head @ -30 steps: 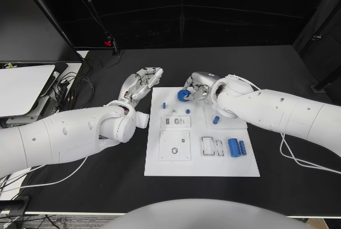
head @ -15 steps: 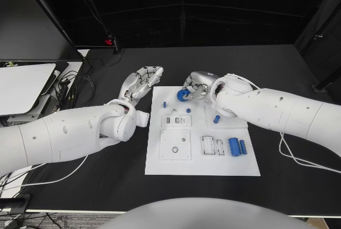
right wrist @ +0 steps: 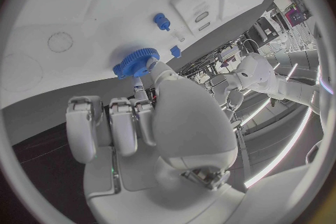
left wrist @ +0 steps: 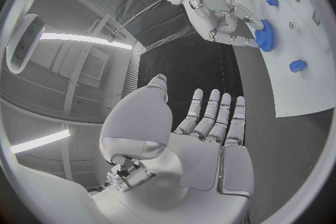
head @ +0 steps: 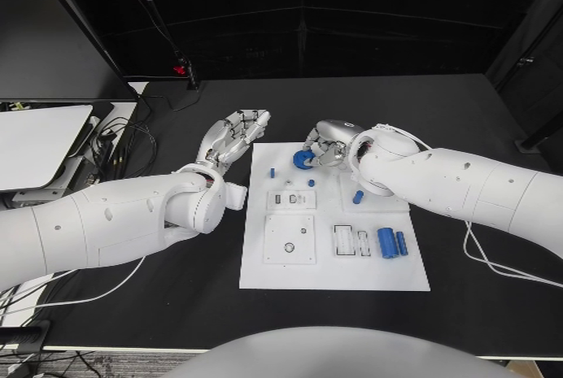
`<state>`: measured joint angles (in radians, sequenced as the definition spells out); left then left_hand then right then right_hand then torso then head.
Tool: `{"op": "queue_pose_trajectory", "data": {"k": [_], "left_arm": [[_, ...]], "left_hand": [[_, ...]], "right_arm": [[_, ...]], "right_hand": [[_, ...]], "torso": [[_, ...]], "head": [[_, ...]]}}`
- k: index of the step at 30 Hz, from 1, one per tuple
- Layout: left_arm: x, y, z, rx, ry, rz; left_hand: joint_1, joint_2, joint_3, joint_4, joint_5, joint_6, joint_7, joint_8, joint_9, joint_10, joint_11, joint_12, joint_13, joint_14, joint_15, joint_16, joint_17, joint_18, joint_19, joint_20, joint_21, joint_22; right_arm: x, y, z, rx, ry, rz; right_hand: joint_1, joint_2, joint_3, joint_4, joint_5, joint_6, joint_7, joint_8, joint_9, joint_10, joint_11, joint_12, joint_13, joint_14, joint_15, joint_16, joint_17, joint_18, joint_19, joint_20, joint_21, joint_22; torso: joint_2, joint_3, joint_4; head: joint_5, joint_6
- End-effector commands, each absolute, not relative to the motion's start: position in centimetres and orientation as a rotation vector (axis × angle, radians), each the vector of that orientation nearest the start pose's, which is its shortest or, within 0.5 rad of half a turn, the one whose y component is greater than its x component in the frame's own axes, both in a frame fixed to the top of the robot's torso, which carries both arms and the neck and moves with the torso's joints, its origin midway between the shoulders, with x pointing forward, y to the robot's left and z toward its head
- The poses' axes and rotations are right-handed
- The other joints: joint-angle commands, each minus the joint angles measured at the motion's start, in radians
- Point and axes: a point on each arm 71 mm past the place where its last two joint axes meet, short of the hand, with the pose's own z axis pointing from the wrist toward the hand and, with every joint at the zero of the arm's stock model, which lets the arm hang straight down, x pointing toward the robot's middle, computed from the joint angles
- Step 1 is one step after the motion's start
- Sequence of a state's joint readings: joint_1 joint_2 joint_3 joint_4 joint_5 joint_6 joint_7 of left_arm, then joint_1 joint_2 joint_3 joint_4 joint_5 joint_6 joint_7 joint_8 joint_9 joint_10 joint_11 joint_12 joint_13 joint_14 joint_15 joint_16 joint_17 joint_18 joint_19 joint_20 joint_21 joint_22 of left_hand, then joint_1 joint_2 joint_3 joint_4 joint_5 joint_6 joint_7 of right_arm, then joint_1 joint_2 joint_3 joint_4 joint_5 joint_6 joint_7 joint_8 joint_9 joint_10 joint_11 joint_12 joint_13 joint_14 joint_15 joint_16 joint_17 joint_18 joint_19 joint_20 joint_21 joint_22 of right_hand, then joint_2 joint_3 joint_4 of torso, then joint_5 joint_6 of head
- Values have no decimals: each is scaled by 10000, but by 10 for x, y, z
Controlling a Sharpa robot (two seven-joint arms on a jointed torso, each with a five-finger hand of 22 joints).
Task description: Assemble the parts on the task board
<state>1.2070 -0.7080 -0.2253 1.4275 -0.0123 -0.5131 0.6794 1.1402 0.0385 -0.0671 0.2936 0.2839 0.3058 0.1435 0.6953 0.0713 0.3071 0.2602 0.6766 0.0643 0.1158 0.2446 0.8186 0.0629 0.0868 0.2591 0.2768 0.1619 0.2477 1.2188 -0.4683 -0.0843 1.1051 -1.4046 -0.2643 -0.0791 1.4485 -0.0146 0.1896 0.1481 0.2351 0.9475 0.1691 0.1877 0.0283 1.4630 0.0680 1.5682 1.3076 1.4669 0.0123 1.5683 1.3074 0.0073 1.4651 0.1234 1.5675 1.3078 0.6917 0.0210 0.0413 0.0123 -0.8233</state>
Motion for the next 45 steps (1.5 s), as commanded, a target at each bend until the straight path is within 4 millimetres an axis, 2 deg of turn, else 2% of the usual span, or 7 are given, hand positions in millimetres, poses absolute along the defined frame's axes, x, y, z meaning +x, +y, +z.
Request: {"op": "queue_pose_trajectory", "data": {"k": [1, 8, 14, 21, 24, 30, 45], "left_arm": [[477, 182, -204, -7128, 10362, -15916], [477, 181, -204, -7137, 10374, -15916], [477, 182, -204, -7147, 10388, -15911], [477, 181, -204, -7154, 10399, -15914], [477, 181, -204, -7155, 10399, -15905], [477, 182, -204, -7153, 10395, -15893], [478, 182, -204, -7159, 10408, -15875]], "left_hand": [[17, 132, -74, -14, 55, 77, 1527, 33, -13, 41, 29, 49, 3, -14, 85, 39, 16, 100, -6, 25, 46, 6], [19, 134, -76, -15, 58, 78, 1527, 33, -14, 41, 29, 49, 3, -13, 86, 40, 16, 100, -7, 25, 48, 8], [19, 134, -76, -15, 58, 78, 1527, 33, -14, 41, 29, 49, 3, -13, 86, 40, 16, 100, -7, 25, 48, 8], [23, 143, -81, -15, 66, 80, 1527, 34, -16, 40, 30, 51, 3, -12, 88, 41, 16, 100, -13, 27, 47, 4], [23, 143, -81, -15, 66, 80, 1527, 34, -16, 40, 30, 51, 3, -12, 88, 41, 16, 100, -13, 27, 47, 4], [23, 143, -81, -15, 66, 80, 1527, 34, -16, 40, 30, 51, 3, -12, 88, 41, 16, 100, -13, 27, 47, 4], [34, 161, -88, -16, 76, 83, 1527, 35, -20, 39, 30, 54, 3, -10, 90, 43, 16, 100, -13, 29, 54, 10]], "right_arm": [[547, -122, -212, -1919, 17248, 6086], [549, -124, -214, -1877, 17369, 5855], [549, -123, -214, -1903, 17469, 5803], [549, -122, -216, -1972, 17625, 5790], [549, -122, -216, -2013, 17688, 5798], [548, -122, -216, -2089, 17698, 5900], [547, -124, -213, -1923, 17279, 6386]], "right_hand": [[105, 11, 25, -24, 44, 949, -293, 68, 399, 1078, 71, 25, 2632, 1039, 29, 25, 2634, -73, 1057, 22, 33, 2630], [98, -12, 21, -50, 19, 907, -260, -15, 391, 1078, 93, 25, 2632, 1039, 40, 25, 2634, -73, 1057, 28, 33, 2630], [54, -42, 17, -91, -78, 554, -264, -380, 362, 1078, 107, 25, 2632, 1039, 65, 25, 2634, -73, 1057, 53, 33, 2630], [106, -125, 51, -244, -297, -424, -634, -1078, 373, 1078, -245, 25, 2632, 1039, -164, 25, 2634, -73, 1057, -127, 33, 2630], [116, -155, 43, -292, -442, -738, -738, -1225, 366, 1078, -395, 25, 2632, 1039, -269, 25, 2634, -73, 1057, -220, 33, 2630], [134, -238, -5, -379, -580, -956, -843, -1222, 383, 1078, -531, 25, 2632, 1039, -400, 25, 2634, -73, 1057, -349, 33, 2630], [-14, -350, -172, -363, -812, -1176, -907, -1238, 379, 1078, -611, 25, 2632, 1039, -495, 25, 2634, -73, 1057, -455, 33, 2630]], "torso": [[5, 4, -8], [7, 4, -6], [7, 1, -12], [10, 3, -3], [7, 2, -4], [8, 3, -3], [6, 3, -5]], "head": [[26, 1], [11, 13], [-24, -4], [-33, 5], [-23, 19], [-13, 2], [-11, -10]]}}
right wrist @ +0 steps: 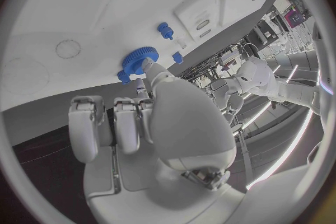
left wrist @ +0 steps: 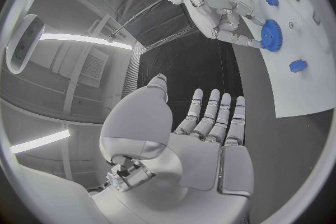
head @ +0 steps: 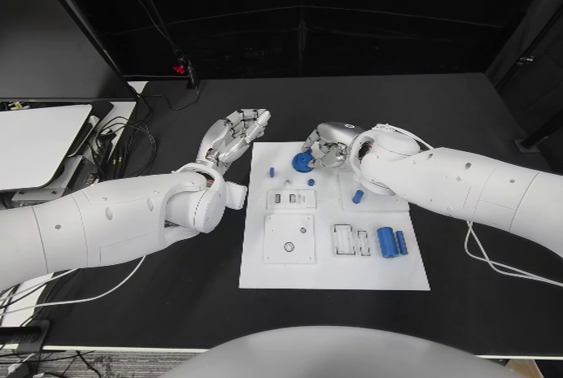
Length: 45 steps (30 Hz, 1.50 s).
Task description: Assemble the parts on the task board
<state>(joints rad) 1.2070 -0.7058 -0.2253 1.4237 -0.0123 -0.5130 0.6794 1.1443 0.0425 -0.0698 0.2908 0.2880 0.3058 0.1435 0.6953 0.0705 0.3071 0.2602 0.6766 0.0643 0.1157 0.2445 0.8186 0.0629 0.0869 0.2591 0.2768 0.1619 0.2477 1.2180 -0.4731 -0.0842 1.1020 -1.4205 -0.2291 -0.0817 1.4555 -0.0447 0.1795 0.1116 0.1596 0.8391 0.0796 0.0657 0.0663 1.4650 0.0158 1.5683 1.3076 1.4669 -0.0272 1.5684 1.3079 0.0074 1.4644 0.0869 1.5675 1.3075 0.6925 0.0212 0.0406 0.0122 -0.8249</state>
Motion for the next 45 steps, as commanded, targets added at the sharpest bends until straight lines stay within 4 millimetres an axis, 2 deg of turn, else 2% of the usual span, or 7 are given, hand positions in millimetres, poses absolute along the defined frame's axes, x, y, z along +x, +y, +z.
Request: {"op": "queue_pose_trajectory", "data": {"k": [1, 7, 11, 17, 22, 33, 45], "left_arm": [[478, 182, -204, -7159, 10409, -15874], [479, 181, -204, -7156, 10413, -15886], [479, 181, -204, -7127, 10377, -15876], [479, 181, -204, -7092, 10338, -15854], [480, 182, -204, -7089, 10331, -15816], [480, 184, -205, -7105, 10338, -15754], [479, 183, -205, -7121, 10358, -15782]], "left_hand": [[-7, 121, -61, 12, 35, 83, 1527, 35, -12, 39, 30, 54, 3, -10, 91, 44, 16, 99, -13, 29, 54, 10], [-7, 121, -61, 12, 35, 83, 1527, 35, -12, 39, 30, 54, 3, -10, 91, 44, 16, 99, -13, 29, 54, 10], [-3, 126, -64, 11, 38, 84, 1527, 36, -13, 39, 30, 55, 3, -9, 91, 44, 16, 99, -15, 30, 55, 10], [0, 130, -66, 11, 40, 86, 1527, 37, -14, 39, 30, 56, 3, -9, 91, 45, 16, 100, -14, 30, 58, 13], [3, 132, -69, 11, 42, 87, 1526, 38, -14, 40, 30, 57, 3, -8, 91, 45, 16, 100, -11, 30, 61, 16], [10, 136, -74, 9, 44, 88, 1526, 38, -16, 39, 31, 59, 3, -7, 91, 47, 16, 101, -5, 31, 69, 24], [14, 139, -77, 9, 46, 87, 1526, 38, -17, 37, 31, 59, 3, -6, 93, 48, 16, 101, -3, 33, 72, 26]], "right_arm": [[547, -125, -213, -1898, 17200, 6459], [545, -128, -205, -1457, 16236, 7351], [540, -137, -196, -614, 15381, 8092], [528, -171, -177, 905, 14375, 9014], [520, -203, -161, 1921, 13810, 9319], [507, -283, -157, 3038, 14219, 8241], [510, -334, -171, 2929, 15563, 6551]], "right_hand": [[-116, -61, -101, 16, -96, -127, -27, -17, -1, 1058, -102, 25, 2632, 1039, -112, 24, 2629, -74, 1064, -102, 33, 2633], [-441, -238, -396, 240, -564, -188, -35, 34, 21, 1058, -141, 25, 2632, 1039, -182, 24, 2629, -74, 1064, -174, 33, 2633], [-616, -303, -534, 465, -638, 162, 105, 205, 89, 1058, -46, 25, 2632, 1039, -170, 24, 2629, -74, 1064, -187, 33, 2633], [-759, -356, -672, 746, -473, 817, 320, 469, 185, 1058, 268, 25, 2632, 1039, 29, 24, 2629, -74, 1064, -35, 33, 2633], [-878, -441, -761, 881, -342, 919, 353, 478, 186, 1058, 297, 25, 2632, 1039, 87, 24, 2629, -74, 1064, 28, 33, 2633], [-836, -589, -885, 1020, -448, 1038, 367, 455, 178, 1058, 308, 25, 2632, 1039, 141, 24, 2629, -74, 1064, 98, 33, 2633], [-695, -638, -911, 1095, -511, 950, 330, 366, 143, 1058, 304, 25, 2632, 1039, 176, 24, 2629, -74, 1064, 138, 33, 2633]], "torso": [[-2, 1, 3], [2, 3, 7], [-15, -9, -11], [-18, -11, 23], [-20, -18, -38], [-41, -21, -42], [-62, -40, -77]], "head": [[-10, 6], [-20, 23], [-28, 24], [-89, 62], [-103, 59], [-637, 176], [-1049, 289]]}}
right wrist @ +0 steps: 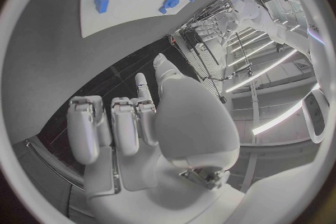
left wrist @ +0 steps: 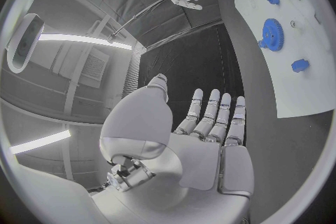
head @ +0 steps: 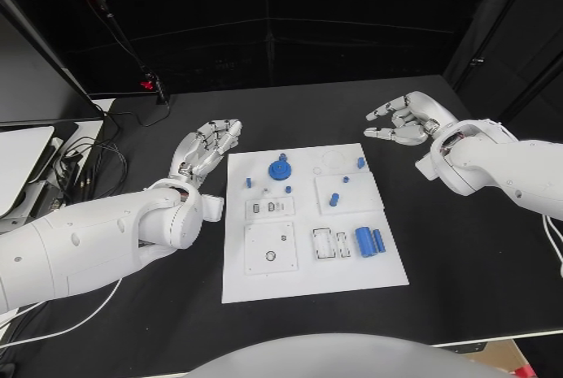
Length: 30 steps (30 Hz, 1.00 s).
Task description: Assemble the parts on the task board
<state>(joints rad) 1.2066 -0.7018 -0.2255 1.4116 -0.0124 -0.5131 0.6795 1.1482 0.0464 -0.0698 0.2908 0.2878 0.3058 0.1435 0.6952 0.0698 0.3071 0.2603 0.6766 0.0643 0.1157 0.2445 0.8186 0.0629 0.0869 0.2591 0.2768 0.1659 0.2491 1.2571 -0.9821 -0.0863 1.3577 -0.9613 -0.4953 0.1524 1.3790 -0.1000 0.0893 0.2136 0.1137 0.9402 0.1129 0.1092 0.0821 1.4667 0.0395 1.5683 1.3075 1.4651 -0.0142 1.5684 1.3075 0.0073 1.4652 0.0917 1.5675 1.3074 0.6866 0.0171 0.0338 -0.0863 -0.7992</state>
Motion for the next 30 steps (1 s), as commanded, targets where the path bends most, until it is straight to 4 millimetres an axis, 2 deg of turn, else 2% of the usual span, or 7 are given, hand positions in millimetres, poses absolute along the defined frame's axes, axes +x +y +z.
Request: {"op": "queue_pose_trajectory", "data": {"k": [1, 4, 7, 12, 22, 30], "left_arm": [[479, 184, -205, -7122, 10357, -15775], [480, 184, -205, -7123, 10355, -15754], [480, 185, -205, -7126, 10355, -15739], [480, 185, -206, -7136, 10365, -15742], [480, 186, -207, -7149, 10373, -15712], [480, 186, -207, -7155, 10383, -15731]], "left_hand": [[-26, 100, -77, 9, 48, 87, 1526, 38, -10, 37, 31, 59, 4, -6, 93, 48, 16, 101, -3, 33, 32, 12], [-26, 100, -77, 9, 48, 87, 1526, 38, -10, 37, 31, 59, 4, -6, 93, 48, 16, 101, -3, 33, 32, 12], [-26, 100, -77, 9, 48, 87, 1526, 38, -10, 37, 31, 59, 4, -6, 93, 48, 16, 101, -3, 33, 32, 12], [-26, 100, -77, 9, 48, 87, 1526, 38, -10, 37, 31, 59, 4, -6, 93, 48, 16, 101, -3, 33, 32, 12], [-14, 110, -83, 8, 53, 86, 1526, 37, -13, 35, 32, 61, 4, -5, 97, 49, 16, 101, -5, 38, 36, 13], [-9, 115, -86, 8, 55, 85, 1526, 36, -14, 34, 32, 61, 3, -4, 99, 50, 16, 101, -9, 40, 36, 10]], "right_arm": [[510, -336, -173, 2863, 15659, 6430], [511, -341, -178, 2621, 15985, 6054], [513, -342, -186, 2311, 16269, 5700], [515, -341, -195, 2060, 16676, 5280], [520, -333, -203, 1848, 17045, 5143], [523, -328, -208, 1819, 17330, 5090]], "right_hand": [[108, -86, -5, 77, -61, -78, -6, -84, -20, 1041, 62, 25, 2633, 1057, 44, 24, 2633, -73, 1056, 93, 33, 2634], [188, -102, -3, 88, -84, -142, -22, -130, -38, 1041, 36, 25, 2633, 1057, 34, 24, 2633, -73, 1056, 92, 33, 2634], [286, -105, 1, 120, -112, -272, -54, -214, -71, 1041, -22, 25, 2633, 1057, 4, 24, 2633, -73, 1056, 75, 33, 2634], [365, -101, 16, 123, -127, -313, -81, -242, -81, 1041, -46, 25, 2633, 1057, -12, 24, 2633, -73, 1056, 65, 33, 2634], [464, -92, 40, 111, -116, -330, -105, -256, -84, 1041, -69, 25, 2633, 1057, -28, 24, 2633, -73, 1056, 49, 33, 2634], [482, -101, 35, 123, -144, -313, -119, -250, -80, 1041, -84, 25, 2633, 1057, -40, 24, 2633, -73, 1056, 39, 33, 2634]], "torso": [[0, 6, -2], [5, 2, 8], [-7, -8, -20], [9, 13, 28], [10, 0, 22], [0, 10, 37]], "head": [[-86, 40], [-140, 58], [-135, 60], [-153, 45], [-103, 28], [-53, 29]]}}
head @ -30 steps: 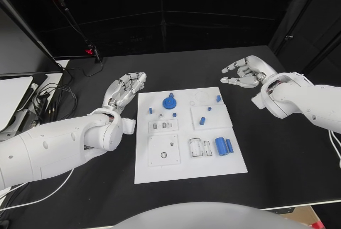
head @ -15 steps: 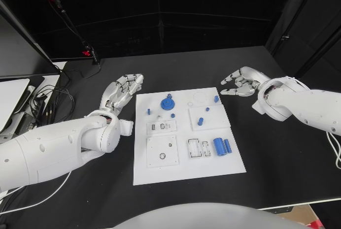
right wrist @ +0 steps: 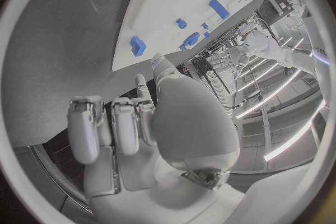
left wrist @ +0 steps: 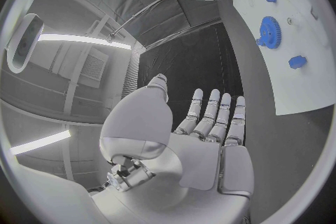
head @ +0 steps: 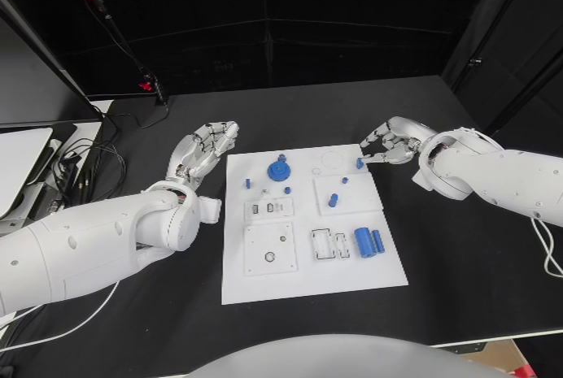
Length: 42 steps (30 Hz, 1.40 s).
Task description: Assemble the parts on the task board
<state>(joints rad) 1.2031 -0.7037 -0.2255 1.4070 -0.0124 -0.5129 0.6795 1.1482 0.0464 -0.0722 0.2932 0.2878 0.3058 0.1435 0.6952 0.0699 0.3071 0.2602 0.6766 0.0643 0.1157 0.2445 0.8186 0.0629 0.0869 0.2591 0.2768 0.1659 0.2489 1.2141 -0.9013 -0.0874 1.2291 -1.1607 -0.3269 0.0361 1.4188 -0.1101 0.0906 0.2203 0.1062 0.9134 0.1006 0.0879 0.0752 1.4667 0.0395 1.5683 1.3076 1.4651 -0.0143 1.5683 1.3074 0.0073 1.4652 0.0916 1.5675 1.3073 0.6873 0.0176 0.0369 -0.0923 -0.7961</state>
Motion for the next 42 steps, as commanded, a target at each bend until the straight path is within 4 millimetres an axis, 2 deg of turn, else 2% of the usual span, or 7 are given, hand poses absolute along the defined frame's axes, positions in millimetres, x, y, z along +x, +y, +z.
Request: {"op": "queue_pose_trajectory", "data": {"k": [1, 4, 9, 23, 30, 32, 42], "left_arm": [[480, 186, -207, -7157, 10383, -15729], [480, 186, -207, -7160, 10383, -15727], [479, 186, -207, -7164, 10382, -15730], [479, 187, -206, -7160, 10367, -15744], [479, 187, -207, -7166, 10373, -15729], [479, 188, -207, -7170, 10376, -15718], [479, 187, -207, -7175, 10389, -15724]], "left_hand": [[-9, 115, -62, -16, 55, 85, 1527, 36, -15, 34, 32, 62, 3, -4, 99, 50, 16, 101, -9, 40, 36, 12], [-9, 115, -62, -16, 55, 85, 1527, 36, -15, 34, 32, 62, 3, -4, 99, 50, 16, 101, -9, 40, 36, 12], [-9, 115, -62, -16, 55, 85, 1527, 36, -15, 34, 32, 62, 3, -4, 99, 50, 16, 101, -9, 40, 36, 12], [-9, 115, -62, -16, 55, 85, 1527, 36, -15, 34, 32, 62, 3, -4, 99, 50, 16, 101, -9, 40, 36, 12], [-9, 115, -62, -16, 55, 85, 1527, 36, -15, 34, 32, 62, 3, -4, 99, 50, 16, 101, -9, 40, 36, 12], [-9, 115, -62, -16, 55, 85, 1527, 36, -15, 34, 32, 62, 3, -4, 99, 50, 16, 101, -9, 40, 36, 12], [8, 132, -77, -15, 67, 85, 1527, 36, -19, 31, 33, 66, 3, -1, 105, 53, 16, 102, -7, 46, 48, 20]], "right_arm": [[523, -328, -208, 1821, 17376, 5081], [523, -327, -210, 1817, 17485, 5043], [524, -324, -212, 1795, 17650, 4987], [525, -318, -215, 1289, 17750, 4435], [525, -316, -217, 1149, 17848, 4085], [525, -316, -217, 1141, 17841, 4035], [526, -315, -217, 1166, 17811, 3924]], "right_hand": [[84, 0, 23, 56, -69, -46, 4, -36, -11, 1041, -83, 25, 2632, 1057, -39, 24, 2634, -73, 1056, 40, 33, 2634], [87, -6, 16, 71, -90, -24, -2, -26, -6, 1041, -90, 25, 2632, 1057, -47, 24, 2634, -73, 1056, 33, 33, 2634], [135, 9, 29, 84, -71, 36, -22, 1, 6, 1041, -104, 25, 2632, 1057, -62, 24, 2634, -73, 1056, 18, 33, 2634], [390, 161, 150, 16, 8, 143, -162, 24, 15, 1041, -257, 25, 2632, 1057, -169, 24, 2634, -73, 1056, -72, 33, 2634], [475, 212, 198, -28, 49, 117, -205, -7, -2, 1041, -307, 25, 2632, 1057, -218, 24, 2634, -73, 1056, -116, 33, 2634], [483, 224, 206, -32, 47, 116, -206, -10, -3, 1041, -310, 25, 2632, 1057, -222, 24, 2634, -73, 1056, -121, 33, 2634], [500, 312, 248, -30, 29, 115, -211, -21, -11, 1041, -319, 25, 2632, 1057, -244, 24, 2634, -73, 1056, -147, 33, 2634]], "torso": [[-9, 5, 6], [-4, -1, -9], [-7, -3, -4], [-2, -4, -14], [-4, 7, -3], [-4, -2, -6], [-4, -2, -12]], "head": [[29, -3], [134, 9], [38, -15], [64, -36], [143, -108], [145, -115], [58, -109]]}}
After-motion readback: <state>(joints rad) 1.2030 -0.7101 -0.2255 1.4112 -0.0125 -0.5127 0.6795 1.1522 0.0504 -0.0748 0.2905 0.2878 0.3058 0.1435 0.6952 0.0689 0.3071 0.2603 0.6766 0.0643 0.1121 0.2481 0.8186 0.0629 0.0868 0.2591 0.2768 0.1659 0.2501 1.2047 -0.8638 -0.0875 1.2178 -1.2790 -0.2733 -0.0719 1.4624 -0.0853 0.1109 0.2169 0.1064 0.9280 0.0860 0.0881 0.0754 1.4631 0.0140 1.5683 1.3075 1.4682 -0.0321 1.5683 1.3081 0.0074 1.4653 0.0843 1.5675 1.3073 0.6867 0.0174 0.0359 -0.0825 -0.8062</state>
